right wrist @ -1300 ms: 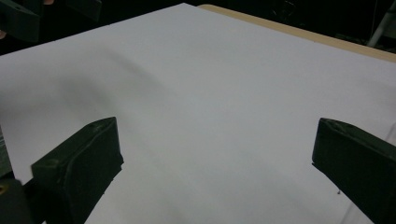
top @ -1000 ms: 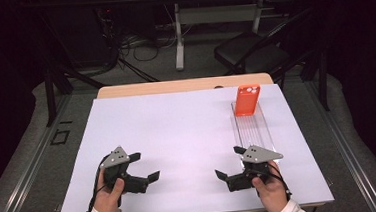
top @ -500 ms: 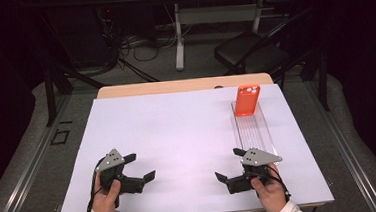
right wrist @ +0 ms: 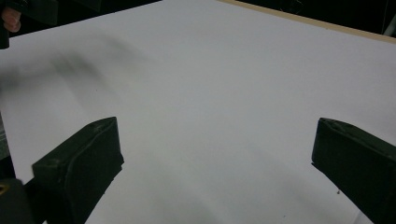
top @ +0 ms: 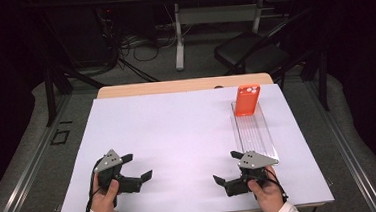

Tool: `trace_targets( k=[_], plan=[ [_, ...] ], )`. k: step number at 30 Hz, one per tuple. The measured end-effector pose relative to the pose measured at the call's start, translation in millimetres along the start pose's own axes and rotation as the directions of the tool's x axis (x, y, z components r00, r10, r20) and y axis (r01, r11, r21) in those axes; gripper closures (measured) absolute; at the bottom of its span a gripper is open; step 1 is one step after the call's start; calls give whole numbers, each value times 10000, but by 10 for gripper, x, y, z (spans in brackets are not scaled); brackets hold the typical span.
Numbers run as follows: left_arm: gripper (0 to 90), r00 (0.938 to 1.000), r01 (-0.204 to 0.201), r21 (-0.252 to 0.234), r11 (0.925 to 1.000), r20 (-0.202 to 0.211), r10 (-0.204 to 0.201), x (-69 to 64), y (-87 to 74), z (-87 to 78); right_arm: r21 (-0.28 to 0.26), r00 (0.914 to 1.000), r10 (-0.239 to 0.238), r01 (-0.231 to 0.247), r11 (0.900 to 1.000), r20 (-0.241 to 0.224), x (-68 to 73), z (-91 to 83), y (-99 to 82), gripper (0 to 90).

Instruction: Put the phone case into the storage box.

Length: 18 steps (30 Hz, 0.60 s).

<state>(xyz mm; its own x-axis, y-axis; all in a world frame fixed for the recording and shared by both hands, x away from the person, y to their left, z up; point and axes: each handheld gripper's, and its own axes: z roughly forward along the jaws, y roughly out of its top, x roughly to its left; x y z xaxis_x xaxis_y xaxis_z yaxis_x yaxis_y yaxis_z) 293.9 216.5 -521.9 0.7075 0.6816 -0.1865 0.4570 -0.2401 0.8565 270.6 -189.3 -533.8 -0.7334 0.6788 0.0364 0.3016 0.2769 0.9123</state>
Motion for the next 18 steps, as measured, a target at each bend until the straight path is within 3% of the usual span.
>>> trace_targets(
  k=[18],
  plan=[
    [12,10000,30,140,9999,-53,-29,44,-64,57,89,9993,-219,221,9997,-305,60,69,-47,12]
  ],
)
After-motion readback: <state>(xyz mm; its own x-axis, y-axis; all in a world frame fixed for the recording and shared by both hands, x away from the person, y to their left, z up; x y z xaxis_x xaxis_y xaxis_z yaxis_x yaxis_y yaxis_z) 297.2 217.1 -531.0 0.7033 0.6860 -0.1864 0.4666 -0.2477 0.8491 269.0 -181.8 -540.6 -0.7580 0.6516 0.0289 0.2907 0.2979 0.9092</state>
